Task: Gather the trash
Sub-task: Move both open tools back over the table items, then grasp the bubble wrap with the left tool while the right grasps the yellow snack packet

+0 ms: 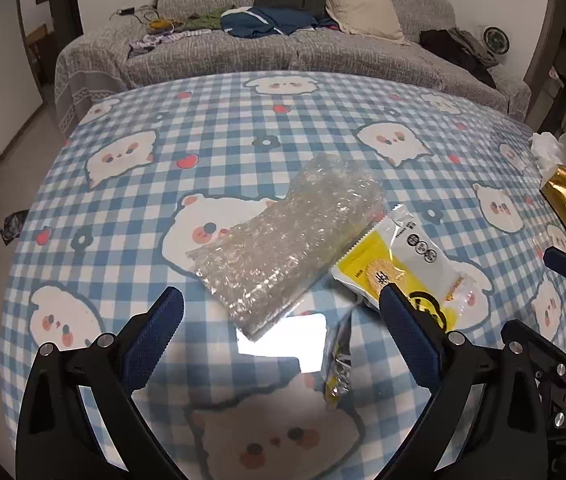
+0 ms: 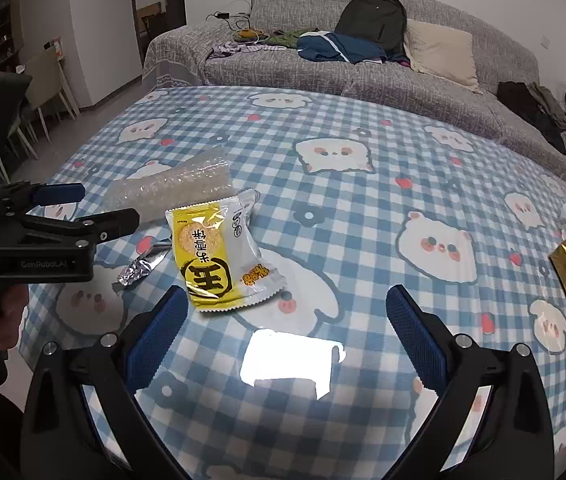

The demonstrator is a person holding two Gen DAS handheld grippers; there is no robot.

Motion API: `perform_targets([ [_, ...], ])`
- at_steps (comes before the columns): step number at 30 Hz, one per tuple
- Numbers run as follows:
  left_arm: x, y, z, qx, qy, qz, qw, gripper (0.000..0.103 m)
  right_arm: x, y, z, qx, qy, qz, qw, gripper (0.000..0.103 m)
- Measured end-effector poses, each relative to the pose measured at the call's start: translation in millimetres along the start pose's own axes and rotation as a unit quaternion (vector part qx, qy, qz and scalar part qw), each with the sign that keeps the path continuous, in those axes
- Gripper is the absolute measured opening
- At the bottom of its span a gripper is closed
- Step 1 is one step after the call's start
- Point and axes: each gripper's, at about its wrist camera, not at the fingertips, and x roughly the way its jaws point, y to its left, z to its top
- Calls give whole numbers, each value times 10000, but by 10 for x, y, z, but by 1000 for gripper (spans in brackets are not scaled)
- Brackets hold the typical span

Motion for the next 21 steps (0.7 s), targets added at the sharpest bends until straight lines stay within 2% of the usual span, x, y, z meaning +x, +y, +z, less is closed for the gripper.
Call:
perform_targets([
  [5, 229, -5, 112, 244, 142, -23, 9996, 86, 255, 44, 103, -66, 123, 73, 9999, 96],
  [10, 442, -67, 171, 521, 342, -109, 9980, 69, 410, 33, 146, -88, 224, 150, 9996, 96],
  [14, 503, -103, 203, 590, 325, -220, 9975, 58, 482, 72, 169, -183, 263, 224, 9992, 96],
  [19, 482, -88, 247, 395, 269, -398, 9981, 37, 518, 107, 199, -204, 251, 291, 9991, 96],
  [21, 469, -78, 248, 326, 256, -421, 9983, 33, 533, 104, 211, -166, 263, 318, 9990, 96],
])
